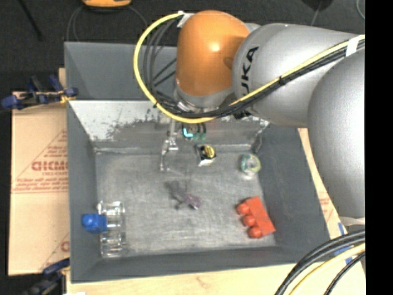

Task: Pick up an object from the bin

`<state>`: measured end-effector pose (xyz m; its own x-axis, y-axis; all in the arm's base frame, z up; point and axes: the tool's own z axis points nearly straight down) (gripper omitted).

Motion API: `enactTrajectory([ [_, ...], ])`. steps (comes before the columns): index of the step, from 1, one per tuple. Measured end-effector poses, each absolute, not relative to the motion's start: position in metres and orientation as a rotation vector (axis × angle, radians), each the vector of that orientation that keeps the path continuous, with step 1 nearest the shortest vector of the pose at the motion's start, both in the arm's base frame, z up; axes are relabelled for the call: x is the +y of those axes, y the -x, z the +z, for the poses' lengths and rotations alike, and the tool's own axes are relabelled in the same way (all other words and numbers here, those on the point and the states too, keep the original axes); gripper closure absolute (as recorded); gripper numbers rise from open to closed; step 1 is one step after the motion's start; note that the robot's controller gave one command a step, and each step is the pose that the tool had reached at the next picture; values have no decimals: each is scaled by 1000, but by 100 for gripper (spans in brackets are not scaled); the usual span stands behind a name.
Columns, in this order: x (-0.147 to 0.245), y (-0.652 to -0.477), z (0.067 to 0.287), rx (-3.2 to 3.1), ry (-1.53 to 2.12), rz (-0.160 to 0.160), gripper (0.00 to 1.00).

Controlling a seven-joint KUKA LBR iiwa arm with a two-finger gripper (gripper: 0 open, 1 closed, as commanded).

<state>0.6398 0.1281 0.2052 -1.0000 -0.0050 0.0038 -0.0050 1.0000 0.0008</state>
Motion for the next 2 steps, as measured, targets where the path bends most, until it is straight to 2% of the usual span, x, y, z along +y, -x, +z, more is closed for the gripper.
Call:
enactTrajectory([
  [1, 55, -569, 116, -3130, -116, 6, 0],
  [2, 19, -540, 74, -3077, 680, -10, 0],
])
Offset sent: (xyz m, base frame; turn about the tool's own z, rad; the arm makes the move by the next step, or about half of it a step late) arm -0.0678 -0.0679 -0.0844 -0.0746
